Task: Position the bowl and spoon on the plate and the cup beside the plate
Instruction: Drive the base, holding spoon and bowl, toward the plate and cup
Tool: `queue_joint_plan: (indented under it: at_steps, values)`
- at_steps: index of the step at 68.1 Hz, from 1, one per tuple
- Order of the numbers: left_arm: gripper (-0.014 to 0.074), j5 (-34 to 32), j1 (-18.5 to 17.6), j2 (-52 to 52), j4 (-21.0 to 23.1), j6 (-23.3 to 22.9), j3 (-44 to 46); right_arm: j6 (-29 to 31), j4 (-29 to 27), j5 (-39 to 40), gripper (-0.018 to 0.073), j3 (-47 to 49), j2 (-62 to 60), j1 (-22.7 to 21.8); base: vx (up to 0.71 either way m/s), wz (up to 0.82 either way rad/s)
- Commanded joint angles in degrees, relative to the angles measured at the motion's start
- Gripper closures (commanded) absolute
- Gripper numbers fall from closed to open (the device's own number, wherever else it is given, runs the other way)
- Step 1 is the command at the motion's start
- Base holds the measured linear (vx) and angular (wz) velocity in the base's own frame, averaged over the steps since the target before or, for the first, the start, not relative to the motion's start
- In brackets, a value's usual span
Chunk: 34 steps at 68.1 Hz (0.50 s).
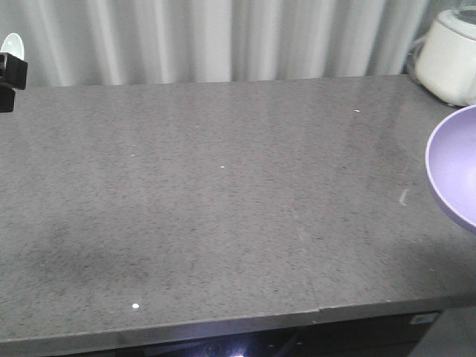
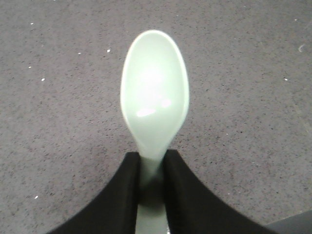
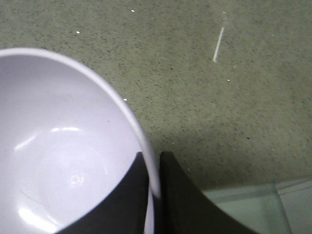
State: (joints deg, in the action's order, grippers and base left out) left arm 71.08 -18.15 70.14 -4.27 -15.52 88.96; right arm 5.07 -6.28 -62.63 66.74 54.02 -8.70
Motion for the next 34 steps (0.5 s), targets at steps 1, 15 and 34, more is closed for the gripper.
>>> queue_joint_plan:
  at_steps: [1,15,34]
  values:
    - [0.0603,-2.9,-0.4,-1.2,0.2,-0.3,1.3,0.5,0.0,3.1,0.057,1.2,-0.4,-0.1,-0.03,-0.36]
    - [0.0603,-2.9,-0.4,-1.2,0.2,-0.3,1.3,0.5,0.0,3.1,0.057,1.2,-0.4,-0.1,-0.03,-0.44]
    - [0.0603,-2.9,-0.4,-1.2,0.2,-0.3,1.3,0.5,0.0,3.1,0.057,1.2,-0.4,-0.1,-0.03,-0.56]
